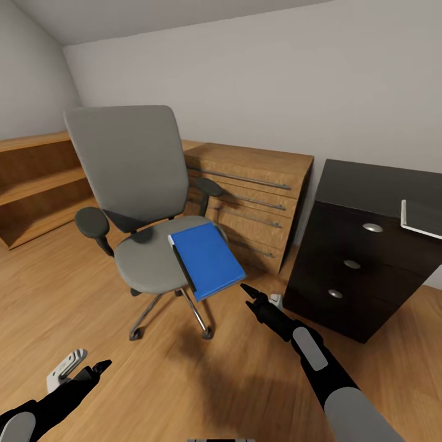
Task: In the bedroom, organize the workspace by keeping the computer under the desk, ensuring the monitor is on the desk, placing the keyboard on the desk next to the monitor, placing the mouse on the desk next to the keyboard, moving the folder from the swivel chair onto the desk next to the mouse, stacking the notebook on top of the folder with the pen on top of the notebook, and positioning the swivel chair next to the desk.
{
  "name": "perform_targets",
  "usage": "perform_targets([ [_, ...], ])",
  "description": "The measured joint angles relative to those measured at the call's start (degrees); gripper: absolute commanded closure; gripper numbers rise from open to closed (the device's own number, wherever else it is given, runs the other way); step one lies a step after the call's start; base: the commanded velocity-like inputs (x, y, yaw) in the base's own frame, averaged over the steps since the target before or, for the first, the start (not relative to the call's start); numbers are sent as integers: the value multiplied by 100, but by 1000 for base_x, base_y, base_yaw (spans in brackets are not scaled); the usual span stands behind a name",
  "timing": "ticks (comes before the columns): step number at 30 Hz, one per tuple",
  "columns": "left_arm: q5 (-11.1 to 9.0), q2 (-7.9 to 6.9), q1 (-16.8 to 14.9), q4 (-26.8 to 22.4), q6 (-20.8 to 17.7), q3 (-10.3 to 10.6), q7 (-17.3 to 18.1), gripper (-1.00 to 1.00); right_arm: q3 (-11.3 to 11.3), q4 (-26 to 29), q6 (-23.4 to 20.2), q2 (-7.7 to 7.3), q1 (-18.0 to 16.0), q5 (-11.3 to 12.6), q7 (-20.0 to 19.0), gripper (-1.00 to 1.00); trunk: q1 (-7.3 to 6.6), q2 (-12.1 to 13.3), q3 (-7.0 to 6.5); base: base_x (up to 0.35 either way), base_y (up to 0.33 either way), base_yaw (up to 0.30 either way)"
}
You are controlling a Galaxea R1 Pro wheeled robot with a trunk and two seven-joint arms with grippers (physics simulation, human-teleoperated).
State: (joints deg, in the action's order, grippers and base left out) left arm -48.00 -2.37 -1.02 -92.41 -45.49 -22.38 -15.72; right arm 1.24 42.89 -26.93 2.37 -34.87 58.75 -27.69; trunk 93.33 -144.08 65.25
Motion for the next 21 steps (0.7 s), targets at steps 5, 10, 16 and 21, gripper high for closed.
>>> perform_targets([
  [5, 0, 0, 0, -1, -1, 0, 2, -100, 1, -1, 1, 0, 0, 0, 0, -100, 0, 0, 0, 8, 136, 0],
  [10, 0, 0, 0, 0, 0, 0, 2, -100, 0, 0, 0, 0, 0, 0, 0, -100, 0, 0, 0, 1, 99, 0],
  [16, 0, 0, 0, -1, -1, 1, -4, -100, 1, -1, 2, 0, 0, 0, 1, -100, -1, 0, 0, 71, 67, 0],
  [21, 0, 0, 0, 19, 0, 0, -5, -100, 0, 0, 0, 0, 0, 0, 6, -100, 0, 0, 0, 85, 65, 0],
])
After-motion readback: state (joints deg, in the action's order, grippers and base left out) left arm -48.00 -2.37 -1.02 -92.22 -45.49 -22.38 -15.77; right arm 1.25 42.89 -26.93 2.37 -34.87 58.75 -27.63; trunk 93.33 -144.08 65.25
